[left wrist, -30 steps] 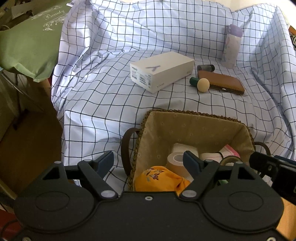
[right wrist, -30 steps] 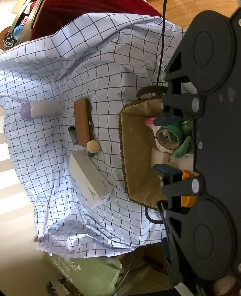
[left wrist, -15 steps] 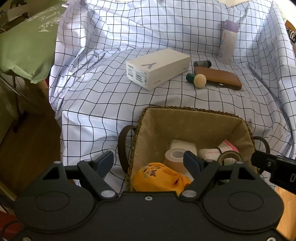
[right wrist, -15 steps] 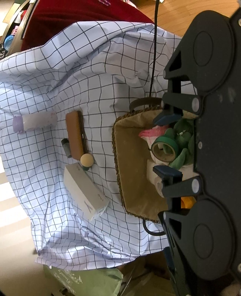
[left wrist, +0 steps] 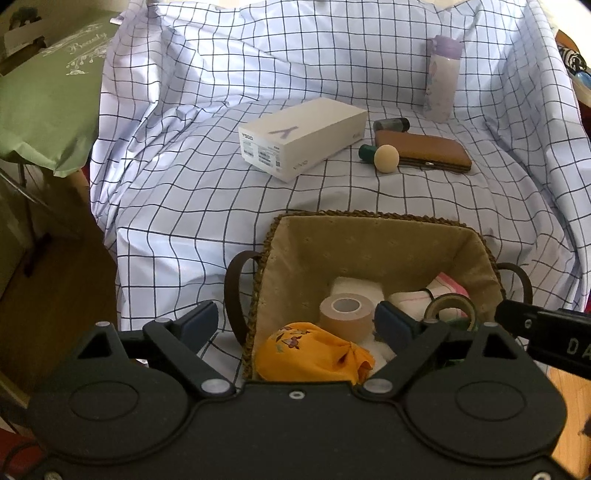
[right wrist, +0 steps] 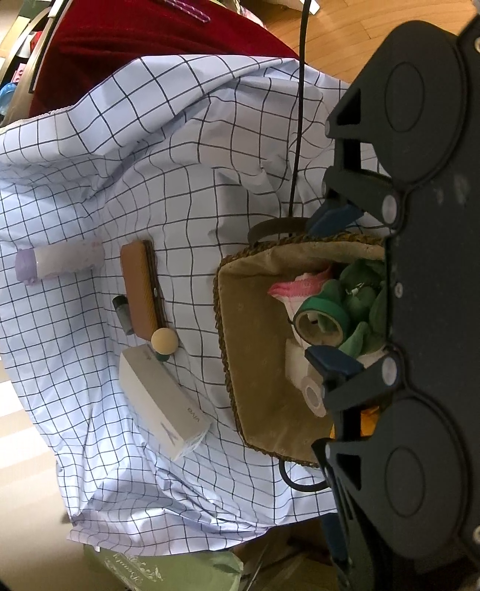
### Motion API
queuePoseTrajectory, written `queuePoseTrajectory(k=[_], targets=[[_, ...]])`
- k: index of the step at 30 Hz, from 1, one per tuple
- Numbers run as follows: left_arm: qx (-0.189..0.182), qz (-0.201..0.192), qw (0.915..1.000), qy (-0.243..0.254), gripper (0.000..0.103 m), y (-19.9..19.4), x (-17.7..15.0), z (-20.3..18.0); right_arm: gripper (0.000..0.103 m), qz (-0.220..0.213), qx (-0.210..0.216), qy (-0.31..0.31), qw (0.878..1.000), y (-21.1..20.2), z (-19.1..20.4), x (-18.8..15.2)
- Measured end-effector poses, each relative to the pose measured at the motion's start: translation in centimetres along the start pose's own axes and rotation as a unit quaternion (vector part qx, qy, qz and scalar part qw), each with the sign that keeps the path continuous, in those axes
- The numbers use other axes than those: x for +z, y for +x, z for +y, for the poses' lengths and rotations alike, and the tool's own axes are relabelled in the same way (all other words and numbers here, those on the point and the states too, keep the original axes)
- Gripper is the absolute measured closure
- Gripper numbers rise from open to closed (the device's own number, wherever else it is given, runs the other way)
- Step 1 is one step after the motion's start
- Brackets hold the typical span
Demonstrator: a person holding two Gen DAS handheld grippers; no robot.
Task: Organize soft objects
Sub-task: 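Lift both tools away from the basket toward the remaining items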
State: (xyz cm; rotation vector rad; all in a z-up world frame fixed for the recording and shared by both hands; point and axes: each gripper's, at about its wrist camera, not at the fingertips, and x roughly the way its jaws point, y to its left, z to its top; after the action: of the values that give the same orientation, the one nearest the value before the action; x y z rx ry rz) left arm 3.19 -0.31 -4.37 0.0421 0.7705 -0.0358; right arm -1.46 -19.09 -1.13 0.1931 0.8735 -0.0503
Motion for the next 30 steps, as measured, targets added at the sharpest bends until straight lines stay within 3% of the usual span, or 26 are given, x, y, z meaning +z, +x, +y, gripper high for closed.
queuePoseTrajectory(k=[14,17,23,30], targets=[[-0.005,0.011,0.9997,0.02,0.011,0.2,-0.1,-0.9,0.02,0.015,0.0,-0.001,1.0,0.6,-0.5,-0.1],[0.001,0.021,0.9994,0.027,0.011,0.6,0.1,-1.2,0.007,0.013,-0.002,0.002,1.0,0.6,-0.8,0.1],[-0.008,0.026,0.9992,0.028,0.011,1.0,0.5,-1.4,0.0,-0.002,-0.014,0.003,1.0,0.5,-1.5,0.8],[-0.009,0.034,0.999,0.028,0.007,1.6,1.2,-1.4,0.0,-0.011,-0.021,-0.004,1.0,0.8,-1.6,1.8]])
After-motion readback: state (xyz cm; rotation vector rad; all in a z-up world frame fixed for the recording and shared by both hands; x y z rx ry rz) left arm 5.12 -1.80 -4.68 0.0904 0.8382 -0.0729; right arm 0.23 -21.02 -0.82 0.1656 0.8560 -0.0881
